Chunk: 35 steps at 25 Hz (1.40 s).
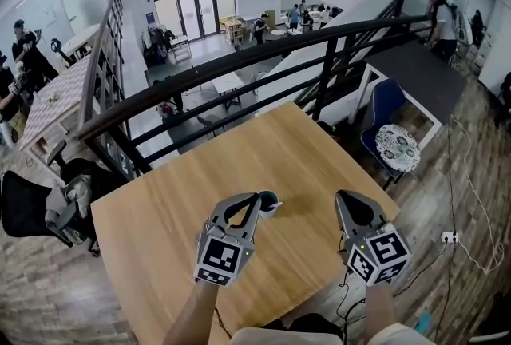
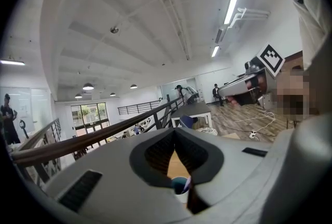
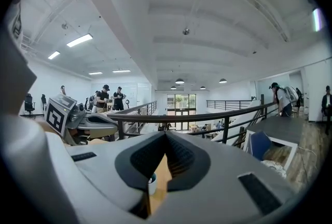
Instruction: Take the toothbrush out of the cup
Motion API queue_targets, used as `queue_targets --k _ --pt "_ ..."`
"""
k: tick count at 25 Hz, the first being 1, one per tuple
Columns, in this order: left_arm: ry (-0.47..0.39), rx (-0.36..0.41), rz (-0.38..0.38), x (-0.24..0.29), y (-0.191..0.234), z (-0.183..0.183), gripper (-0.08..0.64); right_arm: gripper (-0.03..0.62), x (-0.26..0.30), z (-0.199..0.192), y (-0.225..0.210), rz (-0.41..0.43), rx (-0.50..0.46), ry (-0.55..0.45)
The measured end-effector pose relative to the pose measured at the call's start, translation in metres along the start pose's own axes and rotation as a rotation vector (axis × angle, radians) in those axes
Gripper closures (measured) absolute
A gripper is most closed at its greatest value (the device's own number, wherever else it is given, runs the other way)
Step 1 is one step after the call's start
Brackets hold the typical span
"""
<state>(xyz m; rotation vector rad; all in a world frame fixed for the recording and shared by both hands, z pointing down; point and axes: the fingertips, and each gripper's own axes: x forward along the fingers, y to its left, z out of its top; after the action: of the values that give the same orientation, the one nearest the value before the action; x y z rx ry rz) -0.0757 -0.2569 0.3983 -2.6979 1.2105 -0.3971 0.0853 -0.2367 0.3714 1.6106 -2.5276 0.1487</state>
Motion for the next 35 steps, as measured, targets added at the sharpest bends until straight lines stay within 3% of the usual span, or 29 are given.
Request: queue_targets --k 5,10,16,22,35 --pt "0.019 -0.014 0.016 0.015 0.004 -0.012 0.532 0.595 0.01 -0.005 -0.004 -0.001 -0.003 0.012" --pt "0.051 -0.023 -0.016 0.033 -0.005 -0.025 0.528 0.595 0.019 -0.015 -0.008 0.021 0.002 0.033" --pt "0.113 -0.03 -0.048 0.053 -0.022 -0.055 0.465 0.595 0.032 -0.034 -0.013 0.059 0.002 0.068" --pt "0.232 -0.029 -0.111 0.072 -0.039 -0.098 0.412 0.595 0.043 -0.048 -0.016 0.085 0.011 0.089" --pt "0.428 0.015 -0.145 0.1 -0.05 -0.169 0.411 0.595 0.044 -0.084 -0.026 0.098 0.032 0.158"
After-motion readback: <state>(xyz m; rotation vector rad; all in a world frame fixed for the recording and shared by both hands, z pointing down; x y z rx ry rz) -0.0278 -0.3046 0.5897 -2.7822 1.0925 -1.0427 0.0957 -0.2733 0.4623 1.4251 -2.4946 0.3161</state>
